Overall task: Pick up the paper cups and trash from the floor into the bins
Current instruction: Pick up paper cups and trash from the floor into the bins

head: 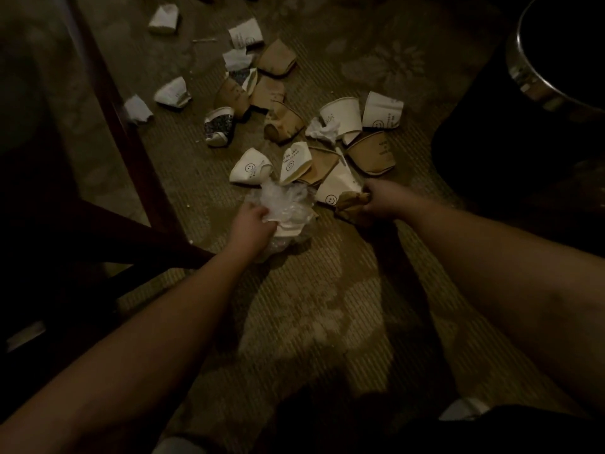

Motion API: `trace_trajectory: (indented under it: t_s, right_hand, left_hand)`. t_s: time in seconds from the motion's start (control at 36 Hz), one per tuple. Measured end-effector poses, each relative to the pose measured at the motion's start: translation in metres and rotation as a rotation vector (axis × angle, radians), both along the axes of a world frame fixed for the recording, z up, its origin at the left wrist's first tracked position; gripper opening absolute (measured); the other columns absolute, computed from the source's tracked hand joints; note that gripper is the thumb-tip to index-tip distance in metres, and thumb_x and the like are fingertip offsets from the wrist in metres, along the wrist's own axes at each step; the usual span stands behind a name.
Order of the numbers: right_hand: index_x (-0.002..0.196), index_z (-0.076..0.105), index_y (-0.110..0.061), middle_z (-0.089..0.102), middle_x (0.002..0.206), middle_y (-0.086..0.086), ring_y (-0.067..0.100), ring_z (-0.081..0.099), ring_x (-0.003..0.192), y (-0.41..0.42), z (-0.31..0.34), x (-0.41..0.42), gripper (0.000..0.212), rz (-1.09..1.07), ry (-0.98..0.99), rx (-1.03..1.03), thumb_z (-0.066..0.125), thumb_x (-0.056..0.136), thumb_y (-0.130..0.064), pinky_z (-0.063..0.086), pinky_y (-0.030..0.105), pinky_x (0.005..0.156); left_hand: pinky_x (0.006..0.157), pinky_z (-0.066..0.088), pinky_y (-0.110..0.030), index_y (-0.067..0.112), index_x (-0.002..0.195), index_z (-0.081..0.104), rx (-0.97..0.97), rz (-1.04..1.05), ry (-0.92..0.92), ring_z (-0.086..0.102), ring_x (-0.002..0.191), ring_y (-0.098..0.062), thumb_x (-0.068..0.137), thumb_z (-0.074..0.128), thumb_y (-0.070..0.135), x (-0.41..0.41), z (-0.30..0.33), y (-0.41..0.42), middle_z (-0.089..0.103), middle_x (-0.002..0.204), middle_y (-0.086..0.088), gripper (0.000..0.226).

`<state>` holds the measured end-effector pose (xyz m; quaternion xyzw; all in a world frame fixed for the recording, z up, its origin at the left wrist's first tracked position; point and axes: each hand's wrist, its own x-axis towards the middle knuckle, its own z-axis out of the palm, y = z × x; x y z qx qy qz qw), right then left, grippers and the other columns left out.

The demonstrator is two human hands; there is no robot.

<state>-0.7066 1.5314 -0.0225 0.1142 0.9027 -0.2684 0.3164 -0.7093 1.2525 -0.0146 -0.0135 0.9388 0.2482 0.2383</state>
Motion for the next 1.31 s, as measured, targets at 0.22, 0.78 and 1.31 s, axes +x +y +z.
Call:
trace_trajectory:
  t_s: [0.22,0.78,1.31]
  right_hand:
    - [0.137,0.055,-0.030,0.062,0.120,0.000,0.017,0.057,0.096,0.012,0.015,0.016,0.051,-0.020,-0.045,-0.059,0.070,0.089,-0.026,0.046,0.031,0.080]
    - [0.125,0.062,-0.023,0.064,0.110,0.002,0.018,0.061,0.098,-0.021,0.287,0.075,0.038,-0.464,-0.029,-0.146,0.069,0.088,-0.027,0.053,0.039,0.087]
    - [0.133,0.055,-0.023,0.064,0.115,-0.002,0.018,0.062,0.101,-0.018,0.563,0.137,0.041,-0.945,-0.028,-0.261,0.064,0.094,-0.030,0.053,0.041,0.092]
  left_hand:
    - [0.101,0.038,-0.034,0.003,0.137,0.054,0.054,0.005,0.022,0.049,0.127,-0.029,0.096,0.058,0.019,-0.009,0.020,0.016,0.044,0.147,-0.013,0.044]
    - [0.094,0.042,-0.033,-0.001,0.126,0.061,0.179,0.070,-0.188,0.055,0.118,-0.032,0.092,0.058,0.014,0.021,0.273,0.017,0.057,0.129,-0.019,0.037]
    - [0.102,0.041,-0.034,0.007,0.143,0.048,0.247,0.052,-0.314,0.050,0.128,-0.032,0.095,0.058,0.020,0.031,0.524,0.060,0.053,0.142,-0.015,0.051]
